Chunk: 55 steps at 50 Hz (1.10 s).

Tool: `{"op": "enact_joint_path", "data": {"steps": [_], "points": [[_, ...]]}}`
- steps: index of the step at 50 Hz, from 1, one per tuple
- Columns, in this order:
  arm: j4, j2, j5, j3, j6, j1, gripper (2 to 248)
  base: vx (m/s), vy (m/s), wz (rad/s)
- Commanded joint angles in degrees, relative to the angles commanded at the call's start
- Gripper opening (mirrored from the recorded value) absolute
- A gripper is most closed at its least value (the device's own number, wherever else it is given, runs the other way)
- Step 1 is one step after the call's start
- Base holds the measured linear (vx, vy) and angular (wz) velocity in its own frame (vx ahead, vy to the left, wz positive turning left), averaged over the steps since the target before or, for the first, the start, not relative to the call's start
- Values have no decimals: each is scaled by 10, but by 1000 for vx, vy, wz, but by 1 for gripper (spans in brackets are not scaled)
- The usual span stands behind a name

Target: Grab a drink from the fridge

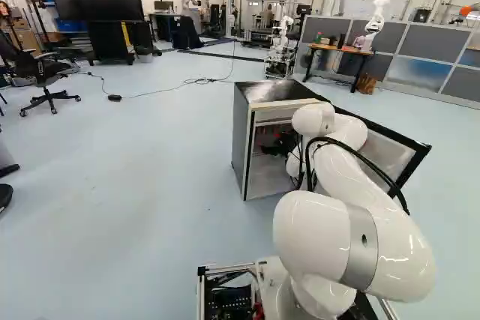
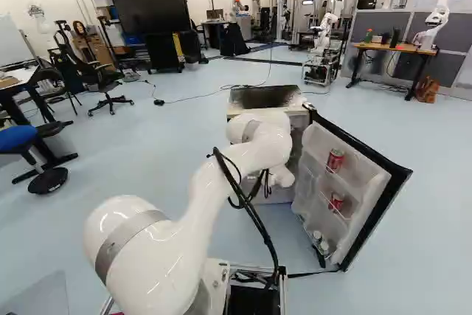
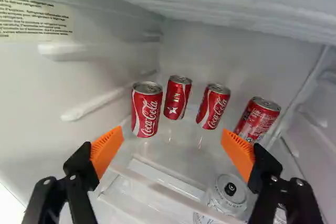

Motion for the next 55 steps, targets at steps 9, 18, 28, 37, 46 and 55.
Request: {"op": "enact_joint_path", "data": {"steps": [9, 18, 28, 37, 46, 55], "points": [[12, -5, -10, -10, 0, 9, 247, 0, 0, 0], [24, -11, -21, -22, 0, 16, 247, 0, 0, 0], [37, -21, -32, -41, 0, 24, 247, 0, 0, 0], [43, -34, -38, -65, 0, 30, 247, 0, 0, 0], [46, -48, -40, -90, 0, 35, 247, 0, 0, 0], [46, -60, -40, -113, 0, 42, 247, 0, 0, 0]]}}
